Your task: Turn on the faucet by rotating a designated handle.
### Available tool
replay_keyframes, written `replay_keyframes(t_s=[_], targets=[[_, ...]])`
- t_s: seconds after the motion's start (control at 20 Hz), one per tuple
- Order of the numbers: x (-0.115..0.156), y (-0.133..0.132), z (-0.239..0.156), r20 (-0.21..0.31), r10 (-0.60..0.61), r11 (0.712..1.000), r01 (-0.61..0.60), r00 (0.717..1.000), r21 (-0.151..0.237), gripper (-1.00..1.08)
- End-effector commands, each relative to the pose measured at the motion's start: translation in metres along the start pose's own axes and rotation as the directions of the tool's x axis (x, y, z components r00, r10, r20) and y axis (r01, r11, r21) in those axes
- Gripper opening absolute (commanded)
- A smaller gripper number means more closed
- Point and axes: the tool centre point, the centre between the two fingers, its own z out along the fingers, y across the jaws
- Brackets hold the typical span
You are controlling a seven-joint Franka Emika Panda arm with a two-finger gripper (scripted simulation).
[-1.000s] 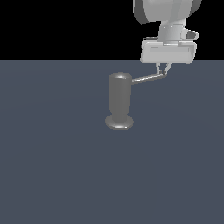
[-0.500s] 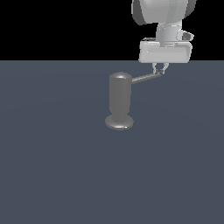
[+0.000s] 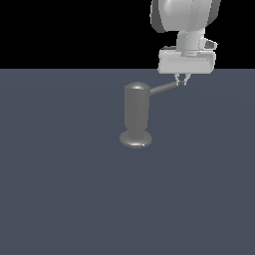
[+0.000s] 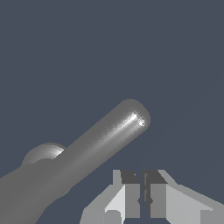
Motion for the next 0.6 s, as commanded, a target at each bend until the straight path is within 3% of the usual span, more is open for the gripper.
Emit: replay_keyframes(t_s=[0.0,0.55], targets=[[0.003,0.004,0.006,0.007,0.006,1.0,-0.006,1.0,-0.001,-1.0],[0.018,0.004,0.008,0.01,0.01,1.0,-0.01,1.0,-0.002,-1.0]])
